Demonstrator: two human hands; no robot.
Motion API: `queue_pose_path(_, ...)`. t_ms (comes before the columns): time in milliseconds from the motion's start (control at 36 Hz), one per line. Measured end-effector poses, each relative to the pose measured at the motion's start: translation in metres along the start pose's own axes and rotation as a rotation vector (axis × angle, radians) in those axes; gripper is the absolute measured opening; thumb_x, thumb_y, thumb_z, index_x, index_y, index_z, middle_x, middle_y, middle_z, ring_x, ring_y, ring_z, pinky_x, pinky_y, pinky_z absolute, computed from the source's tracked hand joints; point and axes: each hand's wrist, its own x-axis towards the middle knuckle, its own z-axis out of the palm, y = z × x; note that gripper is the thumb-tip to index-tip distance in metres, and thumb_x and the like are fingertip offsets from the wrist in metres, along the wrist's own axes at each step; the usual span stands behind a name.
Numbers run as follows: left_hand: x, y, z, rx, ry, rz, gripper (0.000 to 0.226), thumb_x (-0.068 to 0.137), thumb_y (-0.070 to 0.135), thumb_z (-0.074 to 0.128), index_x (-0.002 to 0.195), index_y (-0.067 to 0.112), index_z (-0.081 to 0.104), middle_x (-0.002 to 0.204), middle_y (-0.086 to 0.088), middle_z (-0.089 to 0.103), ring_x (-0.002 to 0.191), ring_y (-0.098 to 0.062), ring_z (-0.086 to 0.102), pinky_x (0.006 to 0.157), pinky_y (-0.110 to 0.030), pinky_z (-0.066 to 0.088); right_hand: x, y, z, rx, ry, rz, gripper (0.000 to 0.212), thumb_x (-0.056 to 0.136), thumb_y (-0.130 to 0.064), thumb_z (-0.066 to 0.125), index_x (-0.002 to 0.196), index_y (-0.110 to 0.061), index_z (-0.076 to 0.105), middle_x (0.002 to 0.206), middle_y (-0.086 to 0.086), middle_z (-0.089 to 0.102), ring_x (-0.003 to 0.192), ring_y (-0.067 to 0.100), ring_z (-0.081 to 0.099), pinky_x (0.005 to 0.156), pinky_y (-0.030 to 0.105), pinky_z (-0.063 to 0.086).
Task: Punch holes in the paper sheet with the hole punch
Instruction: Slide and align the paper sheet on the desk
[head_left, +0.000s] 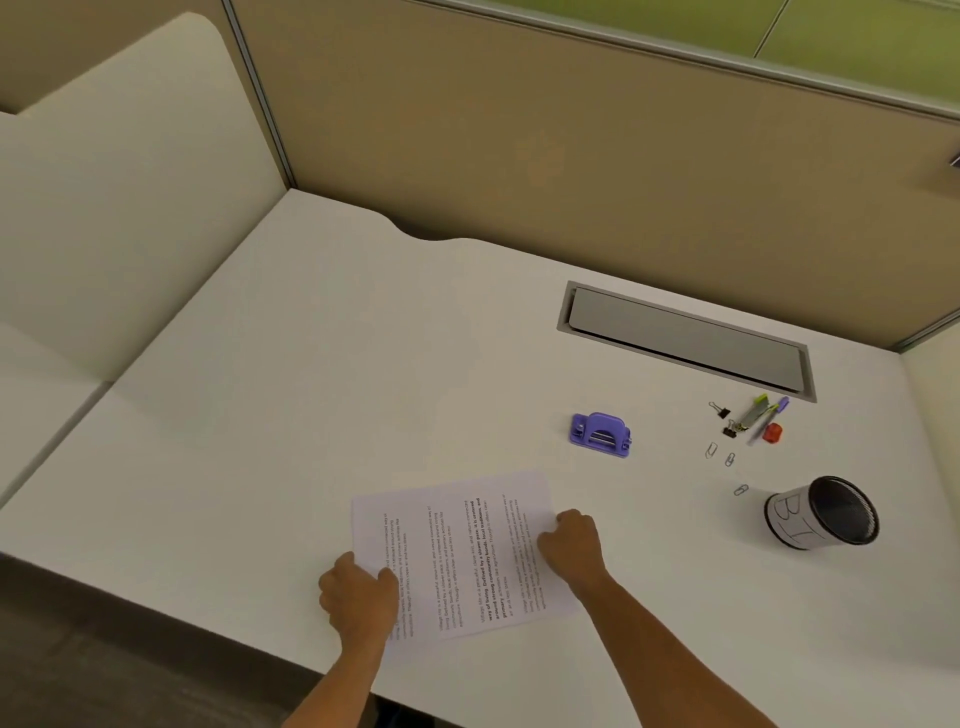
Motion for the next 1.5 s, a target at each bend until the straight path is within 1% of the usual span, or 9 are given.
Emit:
queue_pose_path(111,0.003,-0.001,-0.003,0.002,-0.021,0.011,0.055,0.09,0.02,0.066,0.138,0.004,0.045,0.134,-0.021,0.047,0.12,-0.04,0.048,0.093,-0.054,0.049,-0.002,-0.001,-0.003,-0.038,-0.004,-0.014,0.01,0.079,-0.011,0.056,0.079,-0.01,0.046,0.098,0.012,0.055,0.088,0.028,0.059,0.072,0.033,0.045)
queue_pose_path(250,0.005,-0.018,-0.014,-0.008,0.002,-0.015,0.062,0.09,0.03,0.067,0.143,0.008,0.042,0.141,-0.019,0.043,0.127,-0.041,0.043,0.101,-0.057,0.044,-0.006,-0.008,-0.01,-0.254,0.094,-0.214,0.041,0.093,-0.022,0.058,0.132,-0.012,0.049,0.129,0.006,0.049,0.123,0.026,0.048,0.1,0.034,0.044)
queue_pose_path(333,-0.007,-0.041,-0.021,-0.043,0.032,-0.033,0.065,0.087,0.035,0.071,0.142,0.014,0.044,0.142,-0.018,0.043,0.125,-0.04,0.044,0.103,-0.059,0.044,-0.003,-0.025,-0.01,-0.361,0.058,-0.47,0.046,0.095,-0.031,0.059,0.138,-0.019,0.047,0.137,0.0,0.047,0.127,0.02,0.043,0.1,0.033,0.047)
queue_pose_path(556,-0.014,-0.119,-0.036,0.386,-0.159,0.408,0.104,0.069,0.066,0.068,0.154,0.026,0.024,0.163,0.001,0.019,0.148,-0.027,0.018,0.119,-0.051,0.021,0.014,-0.091,0.007,-0.679,-0.146,-0.779,0.061,0.093,-0.037,0.061,0.146,-0.016,0.041,0.147,0.006,0.04,0.134,0.026,0.038,0.107,0.04,0.042)
queue_pose_path(667,-0.01,-0.117,-0.041,0.476,-0.176,0.496,0.104,0.081,0.061,0.065,0.153,0.028,-0.003,0.166,0.004,0.002,0.153,-0.021,0.002,0.122,-0.038,0.003,0.013,-0.12,0.031,-0.747,-0.188,-0.856,0.06,0.094,-0.037,0.06,0.147,-0.014,0.04,0.147,0.008,0.04,0.135,0.028,0.037,0.107,0.042,0.042)
queue_pose_path(750,-0.01,-0.11,-0.043,0.531,-0.175,0.507,0.101,0.086,0.058,0.062,0.155,0.026,-0.005,0.166,0.004,-0.004,0.154,-0.019,-0.002,0.116,-0.029,-0.004,0.009,-0.138,0.056,-0.787,-0.245,-0.89,0.058,0.094,-0.032,0.057,0.147,-0.014,0.04,0.147,0.007,0.039,0.134,0.029,0.035,0.107,0.042,0.041)
queue_pose_path(1056,0.0,-0.121,-0.041,0.476,-0.169,0.566,0.097,0.083,0.059,0.065,0.157,0.024,0.012,0.165,0.002,0.011,0.153,-0.021,0.007,0.118,-0.033,0.001,-0.001,-0.169,0.109,-0.936,-0.249,-0.988,0.057,0.091,-0.034,0.059,0.14,-0.009,0.045,0.137,0.01,0.044,0.126,0.03,0.04,0.097,0.04,0.044)
queue_pose_path(1278,0.015,-0.129,-0.041,0.511,-0.102,0.735,0.095,0.065,0.065,0.077,0.142,0.026,0.038,0.141,-0.002,0.057,0.127,-0.028,0.057,0.1,-0.046,0.046,0.004,-0.173,0.113,-0.94,-0.219,-1.027,0.055,0.086,-0.034,0.066,0.132,-0.009,0.05,0.129,0.007,0.05,0.12,0.028,0.045,0.093,0.038,0.047)
queue_pose_path(1500,0.021,-0.121,-0.051,0.592,-0.137,0.768,0.08,0.076,0.075,0.045,0.136,0.022,0.045,0.132,0.001,0.063,0.12,-0.021,0.061,0.1,-0.038,0.046,0.007,-0.173,0.115,-0.931,-0.202,-1.07,0.054,0.084,-0.033,0.07,0.13,-0.01,0.052,0.127,0.006,0.052,0.117,0.027,0.046,0.092,0.037,0.047)
